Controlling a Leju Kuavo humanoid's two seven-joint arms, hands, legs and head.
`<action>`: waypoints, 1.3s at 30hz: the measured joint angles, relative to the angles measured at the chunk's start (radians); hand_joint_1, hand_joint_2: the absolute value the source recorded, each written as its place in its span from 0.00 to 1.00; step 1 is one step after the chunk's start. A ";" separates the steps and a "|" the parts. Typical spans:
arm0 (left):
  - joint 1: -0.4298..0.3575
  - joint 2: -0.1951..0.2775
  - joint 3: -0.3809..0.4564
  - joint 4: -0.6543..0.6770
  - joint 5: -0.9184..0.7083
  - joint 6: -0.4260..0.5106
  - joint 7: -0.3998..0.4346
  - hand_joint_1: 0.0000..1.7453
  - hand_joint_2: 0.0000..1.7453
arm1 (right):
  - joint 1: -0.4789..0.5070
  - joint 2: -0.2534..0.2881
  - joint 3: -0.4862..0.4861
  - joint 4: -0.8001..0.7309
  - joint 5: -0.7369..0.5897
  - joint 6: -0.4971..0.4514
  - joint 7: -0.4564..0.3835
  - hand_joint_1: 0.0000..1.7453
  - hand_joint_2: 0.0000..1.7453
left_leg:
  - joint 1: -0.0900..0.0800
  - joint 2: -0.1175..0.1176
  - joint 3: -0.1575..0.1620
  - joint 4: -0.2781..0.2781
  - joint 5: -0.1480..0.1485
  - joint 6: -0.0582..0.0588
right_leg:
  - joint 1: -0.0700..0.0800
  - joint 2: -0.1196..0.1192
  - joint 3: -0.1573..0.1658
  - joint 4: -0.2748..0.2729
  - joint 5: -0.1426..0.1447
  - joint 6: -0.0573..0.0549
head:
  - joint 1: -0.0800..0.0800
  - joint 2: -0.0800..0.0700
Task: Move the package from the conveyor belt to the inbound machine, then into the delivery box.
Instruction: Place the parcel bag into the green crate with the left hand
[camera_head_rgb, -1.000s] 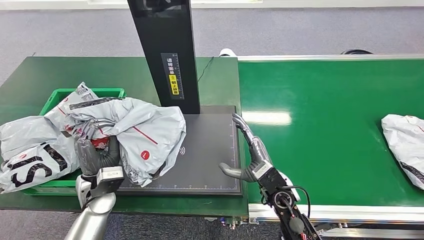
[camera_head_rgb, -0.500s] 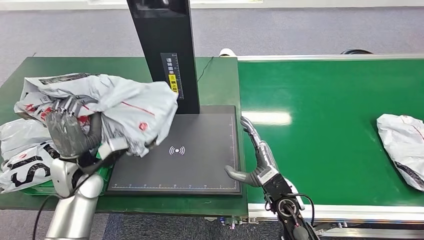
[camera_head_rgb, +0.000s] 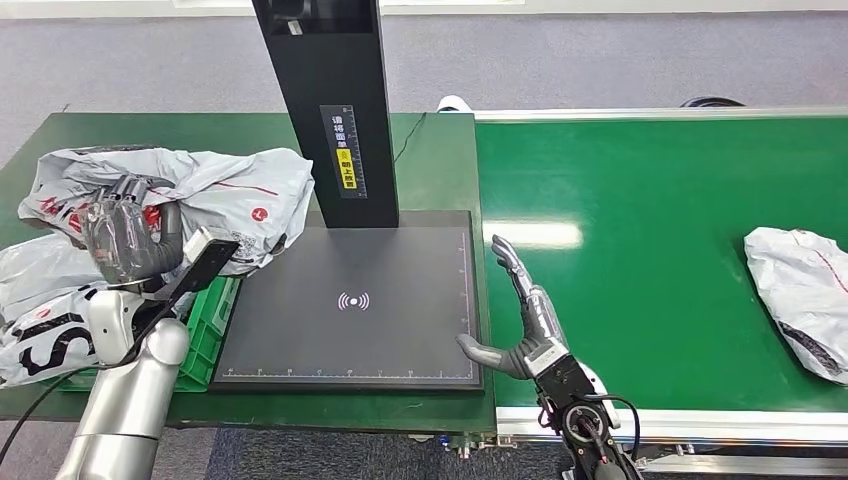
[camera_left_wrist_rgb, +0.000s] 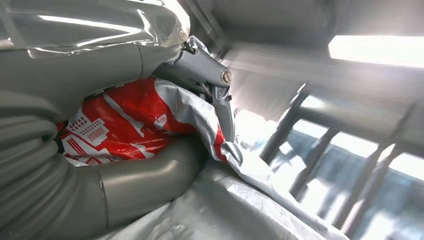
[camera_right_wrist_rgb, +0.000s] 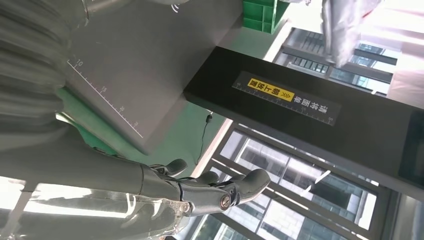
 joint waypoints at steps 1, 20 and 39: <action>-0.006 0.009 0.005 0.018 -0.002 -0.012 0.030 1.00 1.00 | 0.000 0.000 -0.001 0.000 0.002 0.003 0.000 0.00 1.00 | 0.000 0.000 0.000 0.000 0.000 0.000 | 0.000 0.001 0.000 0.000 0.000 0.000 | 0.000 0.000; -0.147 0.130 0.129 0.458 -0.095 -0.286 0.216 1.00 1.00 | 0.017 0.048 -0.031 -0.034 0.079 0.051 0.036 0.00 1.00 | 0.001 0.001 -0.001 0.000 0.000 -0.001 | 0.001 0.002 -0.001 0.001 0.000 0.000 | 0.000 0.000; -0.273 0.165 0.150 0.702 -0.115 -0.723 0.199 1.00 1.00 | -0.081 0.104 -0.072 0.030 0.138 0.105 0.027 0.00 1.00 | 0.000 0.000 0.016 -0.002 -0.001 -0.001 | 0.000 0.002 0.017 0.001 -0.002 -0.001 | 0.000 0.000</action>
